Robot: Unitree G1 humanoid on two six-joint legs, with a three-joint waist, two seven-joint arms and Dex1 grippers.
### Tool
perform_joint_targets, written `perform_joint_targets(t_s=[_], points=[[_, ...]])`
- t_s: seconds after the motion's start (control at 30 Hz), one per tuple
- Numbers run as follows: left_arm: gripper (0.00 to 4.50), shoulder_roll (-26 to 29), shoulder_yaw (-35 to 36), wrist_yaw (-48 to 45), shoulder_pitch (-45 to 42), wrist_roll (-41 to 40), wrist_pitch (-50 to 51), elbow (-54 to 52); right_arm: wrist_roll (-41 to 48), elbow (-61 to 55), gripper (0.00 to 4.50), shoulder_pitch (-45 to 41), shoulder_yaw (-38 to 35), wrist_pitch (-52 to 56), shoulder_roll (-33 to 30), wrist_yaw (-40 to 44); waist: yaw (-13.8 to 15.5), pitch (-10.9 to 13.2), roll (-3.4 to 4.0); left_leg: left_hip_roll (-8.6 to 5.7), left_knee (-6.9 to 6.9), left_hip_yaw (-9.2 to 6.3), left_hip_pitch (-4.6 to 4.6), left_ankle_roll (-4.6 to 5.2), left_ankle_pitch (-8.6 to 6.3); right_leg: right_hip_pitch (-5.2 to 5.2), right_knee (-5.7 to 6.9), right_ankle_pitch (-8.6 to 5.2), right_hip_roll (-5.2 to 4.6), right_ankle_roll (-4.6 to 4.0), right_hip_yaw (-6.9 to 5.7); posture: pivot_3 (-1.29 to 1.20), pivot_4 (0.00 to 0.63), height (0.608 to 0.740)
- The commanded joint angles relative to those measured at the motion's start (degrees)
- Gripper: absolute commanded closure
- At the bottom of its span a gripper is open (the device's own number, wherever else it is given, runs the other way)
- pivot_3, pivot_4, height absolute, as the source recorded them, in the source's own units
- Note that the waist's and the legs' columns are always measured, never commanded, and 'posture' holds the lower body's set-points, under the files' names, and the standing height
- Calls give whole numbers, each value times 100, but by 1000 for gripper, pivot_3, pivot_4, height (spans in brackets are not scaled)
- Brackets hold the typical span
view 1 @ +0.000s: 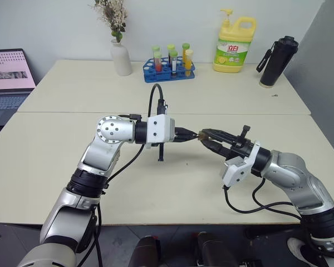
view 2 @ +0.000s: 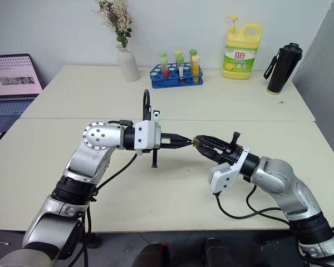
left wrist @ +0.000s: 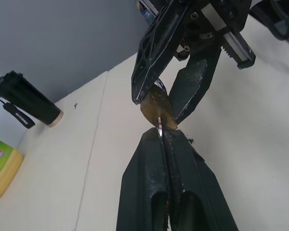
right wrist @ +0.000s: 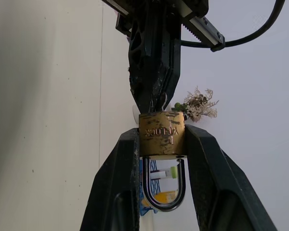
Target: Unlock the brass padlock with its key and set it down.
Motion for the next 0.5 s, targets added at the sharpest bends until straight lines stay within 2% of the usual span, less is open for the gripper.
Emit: perform_joint_targets(t_s=[0.03, 0.13, 0.23, 0.33, 0.4, 0.5], points=[[4500, -101, 50, 135, -75, -22, -11, 56, 188, -174, 3563, -122, -93, -67, 48, -61, 0, 0, 0, 0, 0, 0, 0, 0, 0, 0, 0, 0, 0, 0, 0, 0, 150, 740], [4500, -91, 35, 95, -66, -64, 184, 40, 189, -171, 3563, -129, -92, -67, 57, -62, -1, 0, 0, 0, 0, -1, 0, 0, 0, 0, 0, -1, 0, 1, -1, 0, 150, 740], [4500, -39, 55, -53, -2, -444, 1157, -125, 192, -166, 3563, -125, -91, -74, 62, -68, -3, 0, 0, 0, 0, -1, 0, 0, 0, 0, 1, -1, 1, 2, -2, 0, 150, 740], [3881, -148, 237, 228, -97, -742, 2136, -81, 184, -157, 3563, -125, -105, -81, 69, -74, -4, 0, 0, 1, 1, -4, 0, 0, 0, 0, 2, -3, 1, 6, -5, 0, 150, 740], [3275, -82, 207, 179, -163, -693, 2219, 4, 179, -142, 3563, -127, -112, -87, 67, -74, -4, 0, 0, 1, 2, -7, 0, 0, 0, 1, 2, -4, 1, 7, -5, 0, 150, 740], [2303, -81, 381, 311, -314, -1075, 3257, -34, 188, -121, 3563, -123, -134, -92, 48, -69, -4, 0, 0, 1, 2, -7, 0, 0, 0, 1, 2, -2, 2, 4, -5, 0, 150, 740]])
